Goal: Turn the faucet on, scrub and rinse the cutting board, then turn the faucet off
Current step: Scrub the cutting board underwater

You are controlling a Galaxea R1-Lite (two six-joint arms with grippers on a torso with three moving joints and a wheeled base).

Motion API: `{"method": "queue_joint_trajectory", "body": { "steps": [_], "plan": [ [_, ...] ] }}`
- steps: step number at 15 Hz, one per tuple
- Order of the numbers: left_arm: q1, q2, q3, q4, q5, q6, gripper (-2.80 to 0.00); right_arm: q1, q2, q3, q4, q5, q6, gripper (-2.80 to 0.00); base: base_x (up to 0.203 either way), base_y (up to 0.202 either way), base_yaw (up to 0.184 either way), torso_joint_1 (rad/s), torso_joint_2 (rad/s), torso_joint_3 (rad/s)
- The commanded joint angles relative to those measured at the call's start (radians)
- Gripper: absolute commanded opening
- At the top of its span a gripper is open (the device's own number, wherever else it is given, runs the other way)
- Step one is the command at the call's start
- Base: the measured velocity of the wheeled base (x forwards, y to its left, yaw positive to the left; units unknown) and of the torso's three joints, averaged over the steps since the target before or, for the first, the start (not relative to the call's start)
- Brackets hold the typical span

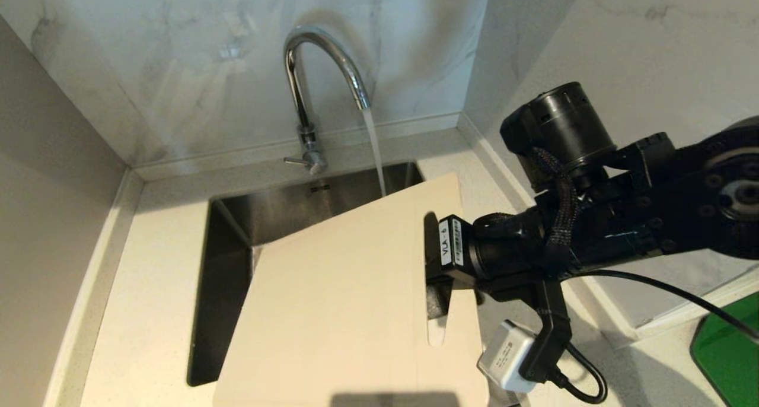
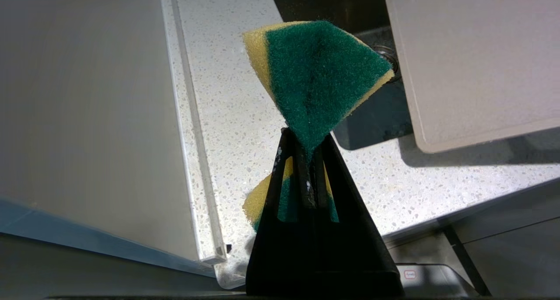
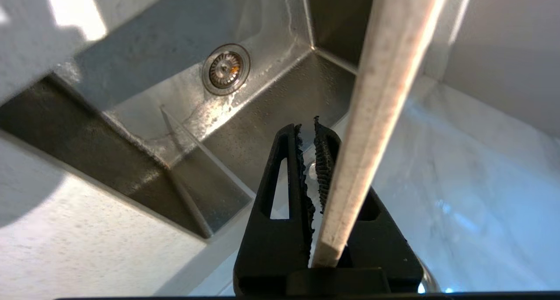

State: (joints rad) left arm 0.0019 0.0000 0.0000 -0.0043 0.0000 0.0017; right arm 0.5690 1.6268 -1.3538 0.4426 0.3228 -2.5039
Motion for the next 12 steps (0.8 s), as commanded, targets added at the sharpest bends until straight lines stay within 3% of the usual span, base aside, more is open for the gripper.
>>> {"method": "queue_joint_trajectory", "body": {
  "steps": [1,4,12],
  "plan": [
    [0.000,0.002,0.002,0.000,0.000,0.000,-2.80,-0.037,0.075,-0.072,0.019,0.002,-0.058,-2.80,0.000,0.000,0.000,0.000,0.00,0.000],
    [0.000,0.002,0.002,0.000,0.000,0.000,-2.80,-0.078,0.135,-0.182,0.061,0.001,-0.115,-2.80,0.000,0.000,0.000,0.000,0.00,0.000],
    [0.001,0.002,0.002,0.000,0.000,-0.002,-2.80,-0.107,0.290,-0.355,0.062,0.009,-0.159,-2.80,0.000,0.000,0.000,0.000,0.00,0.000]
  ]
}}
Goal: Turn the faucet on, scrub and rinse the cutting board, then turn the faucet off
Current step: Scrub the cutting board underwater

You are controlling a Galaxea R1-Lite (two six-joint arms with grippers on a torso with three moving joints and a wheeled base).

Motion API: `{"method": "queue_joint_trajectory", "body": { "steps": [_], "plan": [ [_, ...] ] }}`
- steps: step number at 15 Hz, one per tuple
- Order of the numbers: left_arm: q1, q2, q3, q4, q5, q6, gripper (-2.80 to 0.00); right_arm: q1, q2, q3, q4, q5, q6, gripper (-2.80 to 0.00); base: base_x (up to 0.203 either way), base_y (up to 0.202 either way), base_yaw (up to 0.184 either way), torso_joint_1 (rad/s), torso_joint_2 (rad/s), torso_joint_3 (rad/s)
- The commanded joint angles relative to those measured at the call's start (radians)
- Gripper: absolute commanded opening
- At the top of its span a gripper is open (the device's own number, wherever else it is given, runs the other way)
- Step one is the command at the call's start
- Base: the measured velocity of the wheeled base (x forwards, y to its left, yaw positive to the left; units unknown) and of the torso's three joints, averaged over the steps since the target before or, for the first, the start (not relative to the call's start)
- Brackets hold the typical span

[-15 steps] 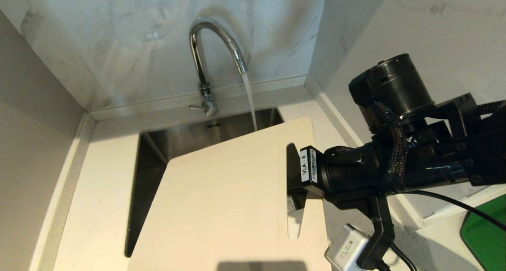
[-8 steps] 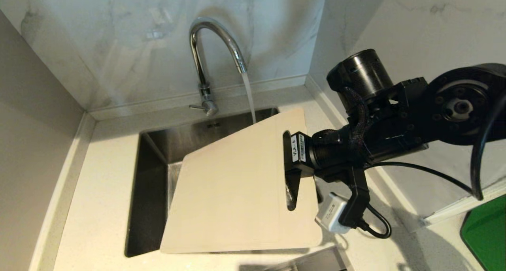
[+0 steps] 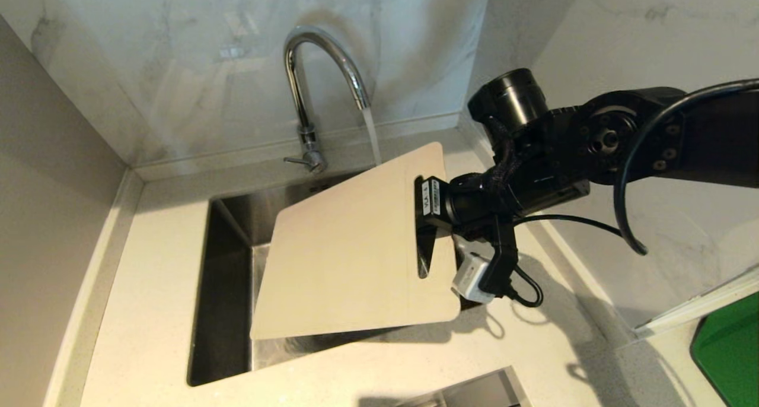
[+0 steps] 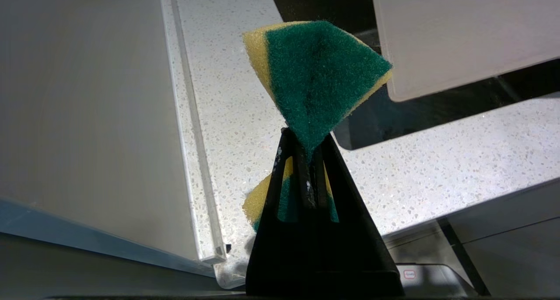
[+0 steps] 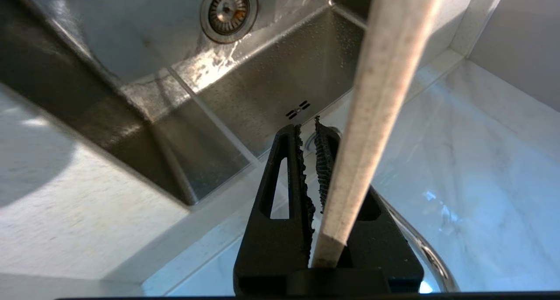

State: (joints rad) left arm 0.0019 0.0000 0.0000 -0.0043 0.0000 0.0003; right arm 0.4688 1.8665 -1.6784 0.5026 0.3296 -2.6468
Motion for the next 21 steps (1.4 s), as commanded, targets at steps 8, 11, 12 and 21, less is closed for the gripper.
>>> {"method": "queue_joint_trajectory", "body": {
  "steps": [8,11,12,21],
  "plan": [
    [0.001,0.002,0.002,0.000,0.000,-0.002,-2.80,-0.043,0.168,-0.161,-0.001,0.009,-0.048,-2.80,0.000,0.000,0.000,0.000,0.00,0.000],
    [0.000,0.002,0.002,-0.001,0.002,-0.003,-2.80,-0.052,0.207,-0.211,-0.002,0.009,-0.050,-2.80,0.000,0.000,0.000,0.000,0.00,0.000],
    [0.000,0.002,0.002,-0.001,0.001,-0.003,-2.80,-0.057,0.225,-0.247,-0.002,0.010,-0.050,-2.80,0.000,0.000,0.000,0.000,0.00,0.000],
    [0.000,0.002,0.002,0.000,0.000,-0.003,-2.80,-0.112,0.314,-0.303,-0.090,0.054,-0.052,-2.80,0.000,0.000,0.000,0.000,0.00,0.000]
  ]
}}
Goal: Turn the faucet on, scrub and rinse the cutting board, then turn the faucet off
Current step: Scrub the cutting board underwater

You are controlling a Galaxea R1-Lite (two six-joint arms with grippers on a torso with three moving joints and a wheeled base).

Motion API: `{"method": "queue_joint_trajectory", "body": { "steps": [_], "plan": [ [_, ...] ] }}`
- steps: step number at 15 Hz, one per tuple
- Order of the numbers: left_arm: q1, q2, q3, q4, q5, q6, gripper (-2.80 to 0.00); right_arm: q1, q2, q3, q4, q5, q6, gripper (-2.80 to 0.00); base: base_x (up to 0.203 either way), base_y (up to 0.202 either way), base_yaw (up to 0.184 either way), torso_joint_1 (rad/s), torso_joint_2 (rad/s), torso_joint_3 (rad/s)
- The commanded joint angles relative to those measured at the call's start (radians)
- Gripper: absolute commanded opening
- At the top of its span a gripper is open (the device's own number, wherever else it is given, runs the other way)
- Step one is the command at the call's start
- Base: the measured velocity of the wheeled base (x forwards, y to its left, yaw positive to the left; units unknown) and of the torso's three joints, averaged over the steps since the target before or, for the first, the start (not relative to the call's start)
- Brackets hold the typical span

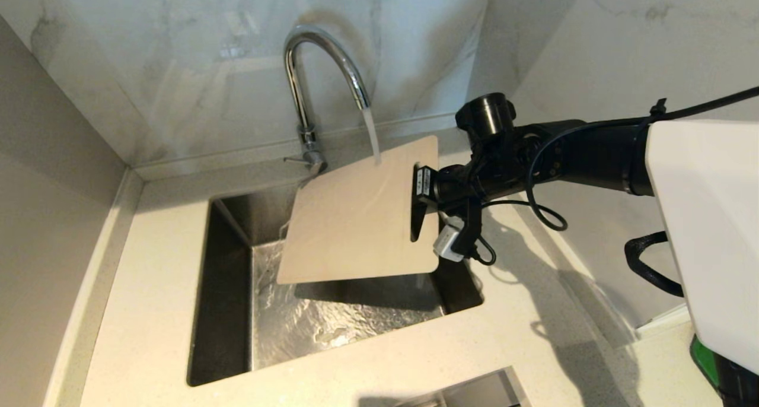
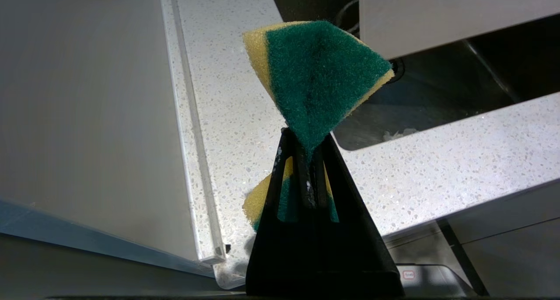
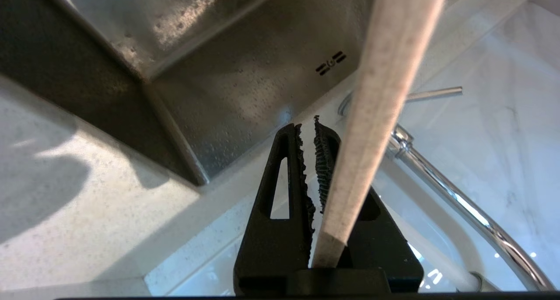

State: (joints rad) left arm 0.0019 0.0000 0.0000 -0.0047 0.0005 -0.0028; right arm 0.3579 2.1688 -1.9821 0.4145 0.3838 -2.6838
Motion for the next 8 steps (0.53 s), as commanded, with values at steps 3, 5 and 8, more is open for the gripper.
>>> {"method": "queue_joint_trajectory", "body": {
  "steps": [3,5,8],
  "plan": [
    [0.001,0.002,0.002,0.000,0.001,0.000,-2.80,-0.008,0.030,0.000,-0.004,0.000,-0.016,-2.80,0.000,0.000,0.000,0.000,0.00,0.000],
    [0.000,0.002,0.002,0.000,0.001,0.000,-2.80,-0.010,0.036,0.000,-0.033,0.000,-0.015,-2.80,0.000,0.000,0.000,0.000,0.00,0.000],
    [0.001,0.002,0.002,0.000,0.000,0.000,-2.80,-0.011,0.045,0.000,-0.039,0.000,-0.014,-2.80,0.000,0.000,0.000,0.000,0.00,0.000]
  ]
}}
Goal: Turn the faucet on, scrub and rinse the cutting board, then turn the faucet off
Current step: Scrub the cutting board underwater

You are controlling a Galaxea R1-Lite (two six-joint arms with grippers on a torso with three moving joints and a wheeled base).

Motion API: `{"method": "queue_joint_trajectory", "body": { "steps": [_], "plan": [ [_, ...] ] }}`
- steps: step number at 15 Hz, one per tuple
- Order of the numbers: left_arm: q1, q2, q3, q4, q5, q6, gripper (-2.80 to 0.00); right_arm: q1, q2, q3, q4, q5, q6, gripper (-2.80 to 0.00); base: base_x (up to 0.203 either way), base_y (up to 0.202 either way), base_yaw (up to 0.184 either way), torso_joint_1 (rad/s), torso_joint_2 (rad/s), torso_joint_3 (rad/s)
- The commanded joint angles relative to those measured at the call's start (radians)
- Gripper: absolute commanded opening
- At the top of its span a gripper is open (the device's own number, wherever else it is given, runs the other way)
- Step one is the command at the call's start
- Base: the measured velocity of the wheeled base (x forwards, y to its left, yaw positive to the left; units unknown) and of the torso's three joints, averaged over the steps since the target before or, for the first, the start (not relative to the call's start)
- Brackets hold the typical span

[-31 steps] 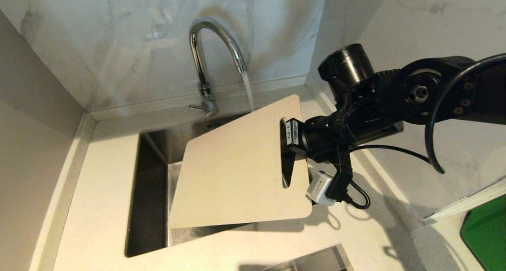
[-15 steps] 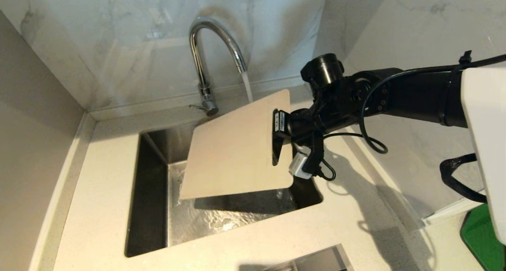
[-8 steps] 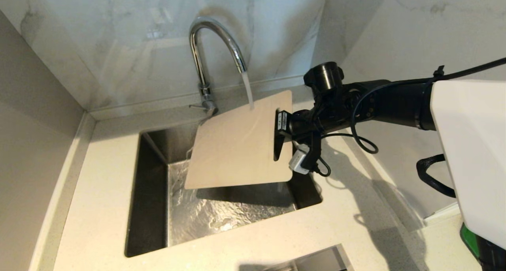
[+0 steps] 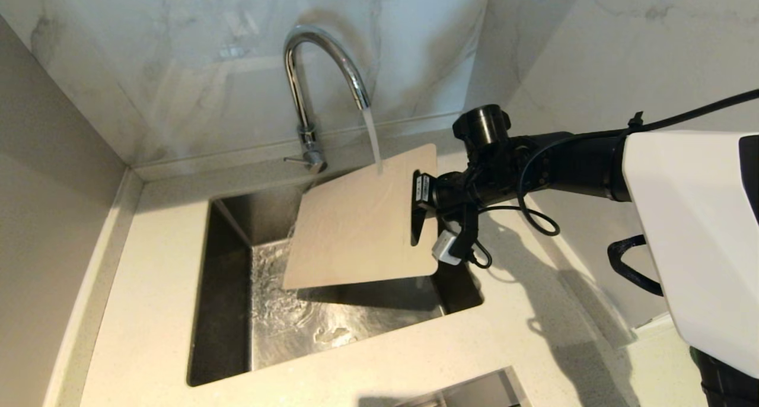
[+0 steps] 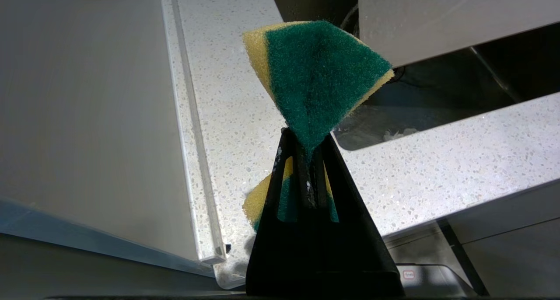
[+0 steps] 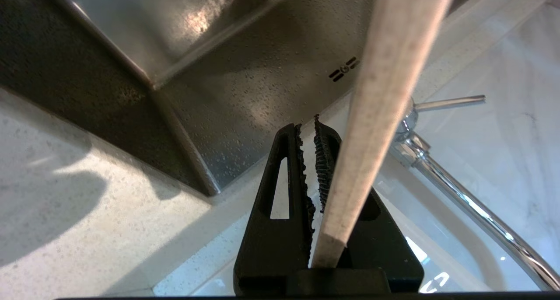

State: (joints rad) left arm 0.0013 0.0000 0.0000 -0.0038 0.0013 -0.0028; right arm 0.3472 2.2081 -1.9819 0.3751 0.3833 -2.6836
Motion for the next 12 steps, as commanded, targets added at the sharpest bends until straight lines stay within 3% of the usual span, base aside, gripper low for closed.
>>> {"method": "queue_joint_trajectory", "body": {
  "steps": [1,12],
  "plan": [
    [0.002,0.002,0.002,-0.001,0.000,0.000,-2.80,0.000,0.009,0.000,0.000,0.001,-0.015,-2.80,0.000,0.000,0.000,0.000,0.00,0.000],
    [0.001,0.002,0.002,-0.001,0.000,-0.002,-2.80,-0.014,-0.002,0.003,-0.001,0.002,-0.016,-2.80,0.000,0.000,0.000,0.000,0.00,0.000]
  ]
}}
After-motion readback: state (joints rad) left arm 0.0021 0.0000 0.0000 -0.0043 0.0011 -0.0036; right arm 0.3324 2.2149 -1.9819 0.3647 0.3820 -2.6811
